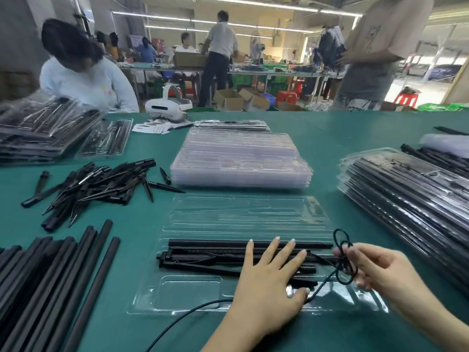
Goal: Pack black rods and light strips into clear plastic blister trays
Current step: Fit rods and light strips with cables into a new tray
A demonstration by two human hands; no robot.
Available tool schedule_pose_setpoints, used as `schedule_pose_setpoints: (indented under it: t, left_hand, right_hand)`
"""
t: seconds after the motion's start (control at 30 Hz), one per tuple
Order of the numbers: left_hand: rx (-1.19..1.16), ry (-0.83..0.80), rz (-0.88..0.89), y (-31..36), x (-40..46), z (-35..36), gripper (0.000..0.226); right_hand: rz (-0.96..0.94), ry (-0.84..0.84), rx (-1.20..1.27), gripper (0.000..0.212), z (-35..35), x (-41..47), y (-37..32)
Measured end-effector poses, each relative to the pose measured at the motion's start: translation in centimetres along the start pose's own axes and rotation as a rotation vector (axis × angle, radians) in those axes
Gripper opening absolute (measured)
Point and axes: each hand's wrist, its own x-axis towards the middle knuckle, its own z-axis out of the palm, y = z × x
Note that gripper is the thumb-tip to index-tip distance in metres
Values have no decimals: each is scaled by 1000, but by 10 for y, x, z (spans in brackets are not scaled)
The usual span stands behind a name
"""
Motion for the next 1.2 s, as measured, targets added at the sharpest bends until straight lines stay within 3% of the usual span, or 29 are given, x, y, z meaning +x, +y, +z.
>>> schedule_pose_setpoints:
  t: [0.17, 0.33, 0.53, 0.63, 0.77, 0.87, 1.0, 1.1, 1.2]
  left_hand:
    - [-1, 2, 11, 0, 0, 0, 64]
    - [12, 0, 9, -1, 2, 1, 64]
    - [-1, -7, 16, -1, 0, -1, 59]
    - [-32, -11, 21, -2, 0, -5, 52]
    - [-112, -36, -1, -1, -1, -9, 48]
    - [-115, -59, -24, 1, -1, -9, 51]
    - [-78, -61, -22, 1, -2, -7, 64]
    - [-61, -69, -11, -1, -1, -6, 67]
    - [-44, -71, -5, -2, 0, -5, 68]
  right_hand:
    - [-136, -127, -93, 31, 0, -7, -2]
    - [-375, -197, -499, 31, -4, -7, 5]
    - [-424, -313, -544, 21, -2, -7, 8]
    - [-471, -320, -651, 28, -7, -10, 13]
    - [-578, -227, -832, 22, -6, -15, 19]
    - [-454, -216, -716, 22, -6, -16, 20]
    - [-250, -302, -591, 41, -11, -6, 23]
    - [-255, -354, -625, 43, -13, -2, 15]
    - [-363, -363, -692, 28, -20, -5, 10]
